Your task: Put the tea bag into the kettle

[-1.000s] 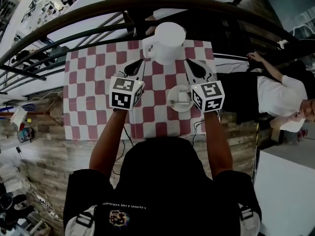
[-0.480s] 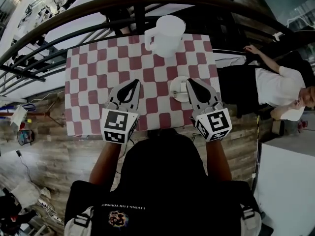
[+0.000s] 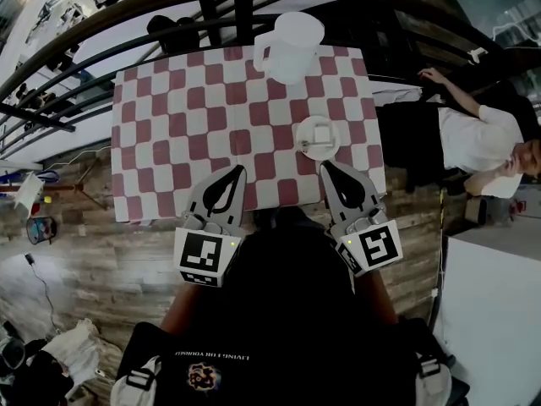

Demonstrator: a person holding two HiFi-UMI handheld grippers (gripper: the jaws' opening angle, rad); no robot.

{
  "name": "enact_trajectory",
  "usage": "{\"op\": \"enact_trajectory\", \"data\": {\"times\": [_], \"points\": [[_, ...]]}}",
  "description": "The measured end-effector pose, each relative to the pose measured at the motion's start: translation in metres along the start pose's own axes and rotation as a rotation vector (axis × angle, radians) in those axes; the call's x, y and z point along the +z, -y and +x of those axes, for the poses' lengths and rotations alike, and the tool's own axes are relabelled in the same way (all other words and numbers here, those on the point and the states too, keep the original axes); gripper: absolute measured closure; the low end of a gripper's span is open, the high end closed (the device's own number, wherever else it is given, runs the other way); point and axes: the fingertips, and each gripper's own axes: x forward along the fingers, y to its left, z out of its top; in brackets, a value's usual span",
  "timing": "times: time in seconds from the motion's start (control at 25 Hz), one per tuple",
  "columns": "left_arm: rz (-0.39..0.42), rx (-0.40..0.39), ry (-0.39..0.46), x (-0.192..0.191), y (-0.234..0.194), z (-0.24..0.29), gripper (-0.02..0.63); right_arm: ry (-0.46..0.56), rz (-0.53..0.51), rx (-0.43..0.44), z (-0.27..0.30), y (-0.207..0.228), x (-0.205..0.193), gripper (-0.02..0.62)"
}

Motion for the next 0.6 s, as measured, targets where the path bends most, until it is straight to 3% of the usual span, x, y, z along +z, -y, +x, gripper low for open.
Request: {"op": "enact_trajectory", "data": {"times": [0.6], "points": [[0.005,0.0,0.017,0.006,-0.001,-0.007,0.603,0.02,-0.047,0.017,-0.003,-0.014,0.016,0.581]]}}
